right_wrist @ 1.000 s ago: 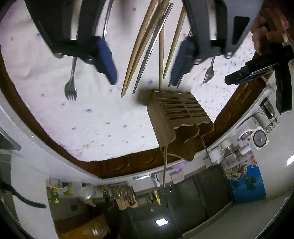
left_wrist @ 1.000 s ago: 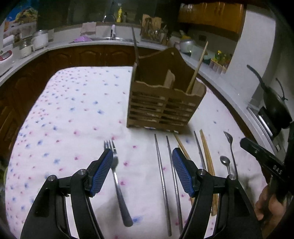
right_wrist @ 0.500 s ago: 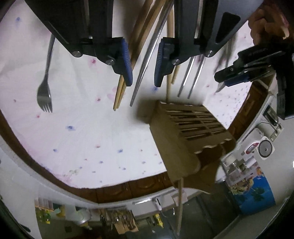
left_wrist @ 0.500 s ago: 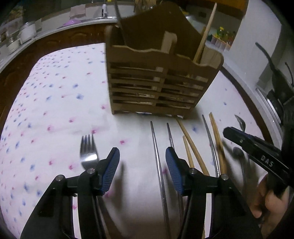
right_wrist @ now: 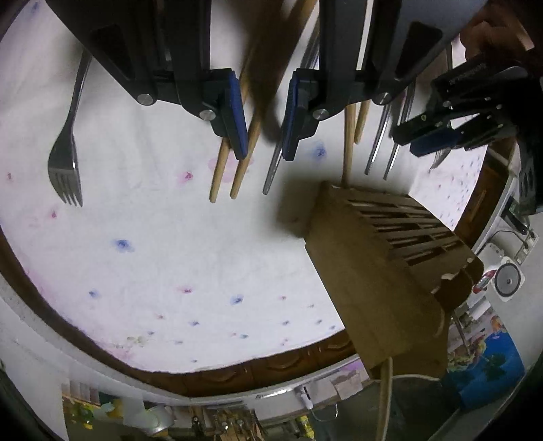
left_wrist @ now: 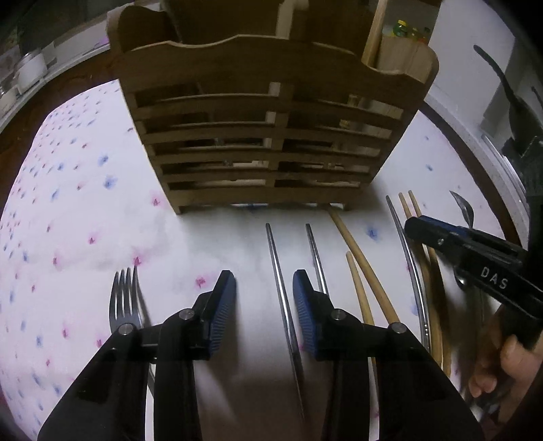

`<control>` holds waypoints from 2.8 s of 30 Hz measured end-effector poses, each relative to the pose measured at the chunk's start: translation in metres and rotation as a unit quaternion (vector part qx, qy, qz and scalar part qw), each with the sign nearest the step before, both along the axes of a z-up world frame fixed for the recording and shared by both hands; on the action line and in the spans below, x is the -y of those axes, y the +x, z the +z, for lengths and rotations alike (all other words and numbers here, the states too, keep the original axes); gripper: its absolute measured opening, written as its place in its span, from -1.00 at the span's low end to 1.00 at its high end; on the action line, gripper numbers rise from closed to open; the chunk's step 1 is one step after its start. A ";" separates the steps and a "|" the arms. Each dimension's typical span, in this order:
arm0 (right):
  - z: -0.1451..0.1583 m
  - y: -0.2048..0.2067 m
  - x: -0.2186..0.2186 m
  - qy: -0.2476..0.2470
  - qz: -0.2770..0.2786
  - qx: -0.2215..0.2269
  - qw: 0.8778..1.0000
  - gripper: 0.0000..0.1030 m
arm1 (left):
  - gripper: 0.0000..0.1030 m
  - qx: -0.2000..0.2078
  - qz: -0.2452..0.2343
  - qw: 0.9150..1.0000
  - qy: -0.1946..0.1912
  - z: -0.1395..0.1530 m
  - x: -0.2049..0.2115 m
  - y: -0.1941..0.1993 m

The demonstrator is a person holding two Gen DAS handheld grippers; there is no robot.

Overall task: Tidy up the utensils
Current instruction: 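Grasp another steel chopstick with the left tool while the right tool grasps a wooden chopstick, then lift both held chopsticks and carry them above the wooden holder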

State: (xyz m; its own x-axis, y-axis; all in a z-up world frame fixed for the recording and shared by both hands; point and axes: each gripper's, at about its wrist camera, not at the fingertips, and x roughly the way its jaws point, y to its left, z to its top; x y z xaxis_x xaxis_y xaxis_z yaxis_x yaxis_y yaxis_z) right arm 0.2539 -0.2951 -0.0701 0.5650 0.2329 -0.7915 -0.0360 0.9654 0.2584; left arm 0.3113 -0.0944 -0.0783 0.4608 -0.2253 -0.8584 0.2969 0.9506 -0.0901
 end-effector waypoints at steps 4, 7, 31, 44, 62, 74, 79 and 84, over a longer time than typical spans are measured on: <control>-0.001 0.010 0.001 0.004 0.003 -0.004 1.000 -0.60 | -0.34 0.001 -0.007 1.000 0.013 0.000 0.007 0.005; -0.001 0.020 0.000 0.002 0.005 -0.006 1.000 -0.63 | -0.39 0.004 -0.012 0.999 0.034 0.001 0.012 0.011; 0.028 0.003 -0.002 0.043 0.010 0.029 0.999 -0.90 | -0.93 0.038 -0.022 0.999 -0.020 0.050 -0.026 -0.007; 0.076 -0.036 0.007 0.071 -0.003 0.092 0.993 -0.90 | -0.93 0.073 -0.016 0.994 -0.079 0.094 -0.050 -0.042; 0.157 -0.111 -0.012 0.032 0.018 0.206 0.978 -0.90 | -0.93 0.158 -0.008 0.980 -0.117 0.152 -0.069 -0.120; 0.171 -0.130 -0.023 0.012 0.015 0.249 0.968 -0.90 | -0.93 0.206 0.008 0.969 -0.136 0.170 -0.083 -0.137; 0.177 -0.132 -0.025 0.010 0.018 0.273 0.962 -0.90 | -0.93 0.235 0.017 0.960 -0.149 0.181 -0.089 -0.141; 0.183 -0.130 -0.031 0.006 0.021 0.288 0.957 -0.90 | -0.93 0.256 0.023 0.954 -0.155 0.191 -0.091 -0.139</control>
State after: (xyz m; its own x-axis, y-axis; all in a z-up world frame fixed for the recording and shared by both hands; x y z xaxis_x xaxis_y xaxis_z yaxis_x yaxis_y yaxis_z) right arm 0.1239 -0.2642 0.1126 0.8965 0.2730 -0.3490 -0.2153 0.9568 0.1954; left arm 0.1722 -0.0038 0.1131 0.8171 -0.4013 -0.4140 0.3358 0.9149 -0.2240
